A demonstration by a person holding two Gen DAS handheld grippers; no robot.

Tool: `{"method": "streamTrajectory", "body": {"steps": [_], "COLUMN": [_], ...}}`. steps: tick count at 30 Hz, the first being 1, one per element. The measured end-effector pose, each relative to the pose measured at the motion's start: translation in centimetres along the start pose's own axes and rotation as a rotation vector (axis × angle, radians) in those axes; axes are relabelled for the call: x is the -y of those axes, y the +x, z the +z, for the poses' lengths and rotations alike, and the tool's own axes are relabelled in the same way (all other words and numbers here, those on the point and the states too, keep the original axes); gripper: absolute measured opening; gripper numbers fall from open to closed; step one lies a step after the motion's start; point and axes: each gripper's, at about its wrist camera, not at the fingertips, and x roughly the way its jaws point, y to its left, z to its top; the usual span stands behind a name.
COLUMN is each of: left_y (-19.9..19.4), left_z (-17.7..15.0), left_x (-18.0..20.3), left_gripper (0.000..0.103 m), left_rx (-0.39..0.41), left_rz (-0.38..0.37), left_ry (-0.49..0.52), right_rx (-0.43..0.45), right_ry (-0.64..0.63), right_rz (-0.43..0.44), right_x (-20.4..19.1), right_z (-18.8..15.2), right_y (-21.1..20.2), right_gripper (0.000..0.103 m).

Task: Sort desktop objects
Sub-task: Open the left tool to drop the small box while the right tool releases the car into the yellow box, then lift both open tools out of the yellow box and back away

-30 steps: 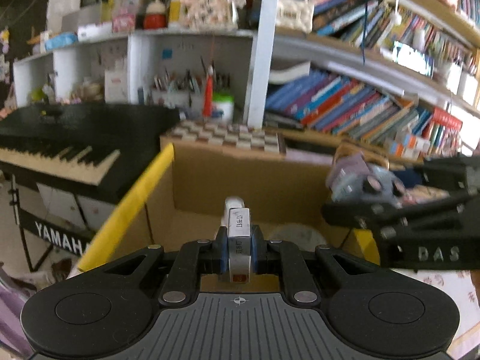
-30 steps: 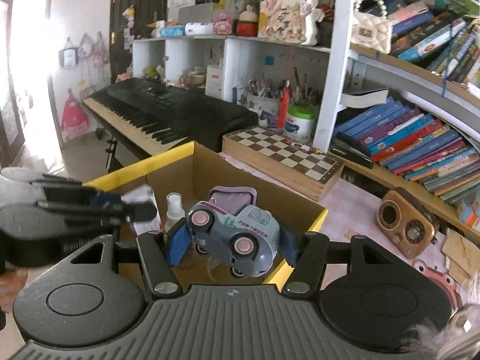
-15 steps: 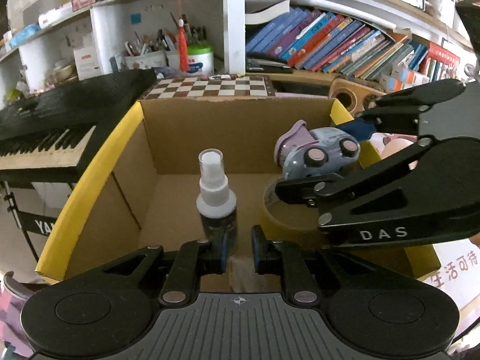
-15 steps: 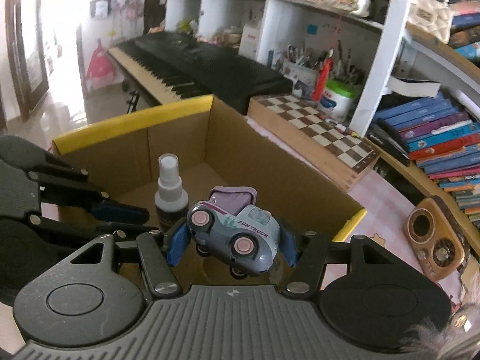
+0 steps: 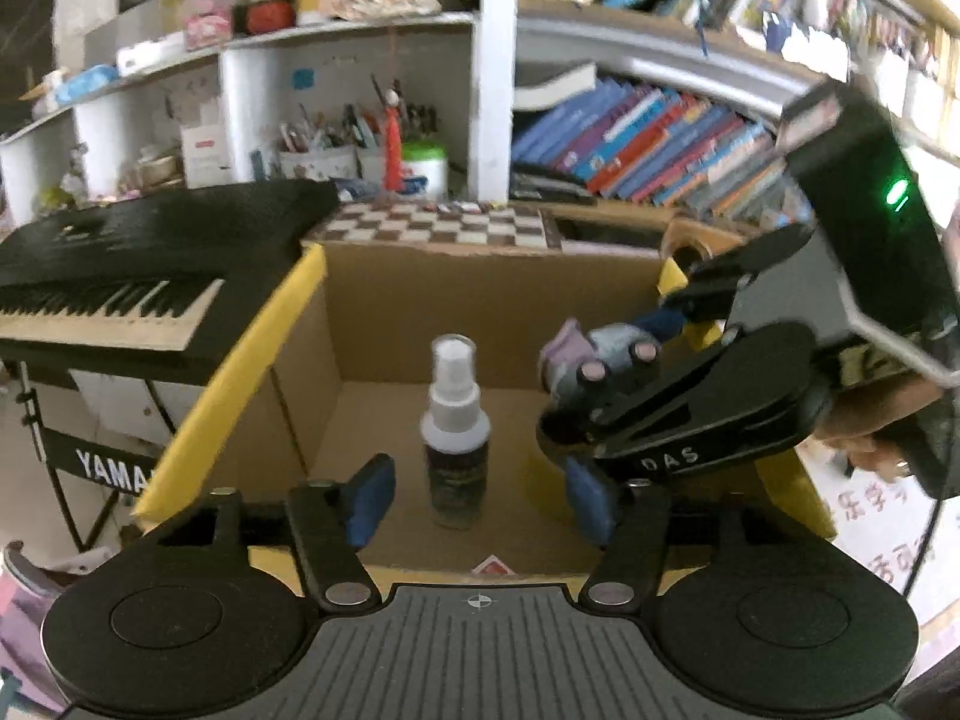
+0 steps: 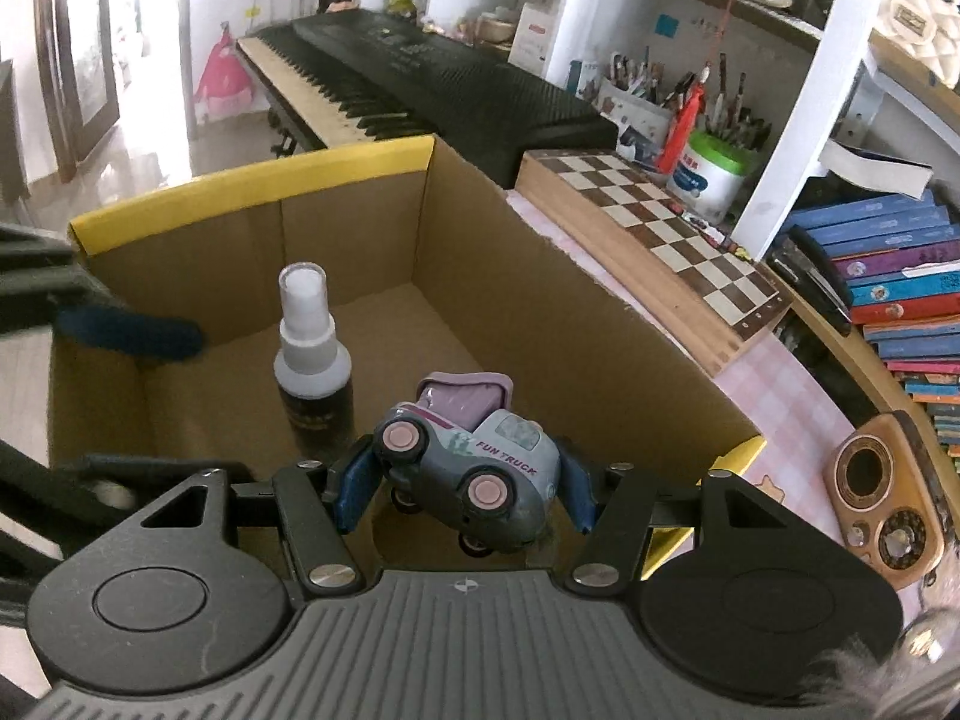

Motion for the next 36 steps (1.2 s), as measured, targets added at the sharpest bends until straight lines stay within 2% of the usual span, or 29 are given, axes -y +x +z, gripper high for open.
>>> {"method": "streamTrajectory", "body": {"steps": [5, 7, 9, 17, 24, 36], "left_y": [-1.6, -1.9, -2.1, -3.2, -4.3, -7.4], "left_z": [0.1, 0.2, 0.2, 0.3, 0.0, -2.0], "left_x": [-0.7, -0.4, -0.1, 0.4, 0.9, 0.5], "left_gripper": [0.073, 0.079, 0.079, 0.079, 0.081, 0.082], "left_rx": [0.051, 0.065, 0.074, 0.114, 0.149, 0.184], "left_rz": [0.032, 0.051, 0.060, 0.038, 0.021, -0.012], "left_ry": [-0.046, -0.041, -0.019, 0.002, 0.043, 0.017], "right_rx": [-0.020, -0.015, -0.009, 0.071, 0.164, 0.244], "right_ry": [-0.033, -0.024, -0.002, 0.085, 0.129, 0.340], "right_rz": [-0.008, -0.011, -0.012, -0.045, -0.129, -0.295], "right_x": [-0.4, -0.5, -0.3, -0.4, -1.3, -3.0], "right_z": [0.1, 0.0, 0.0, -0.3, -1.1, -4.6], "right_y": [0.7, 0.7, 0.5, -2.3, -6.5, -12.6], "right_gripper": [0.059, 0.060, 0.068, 0.070, 0.071, 0.071]}}
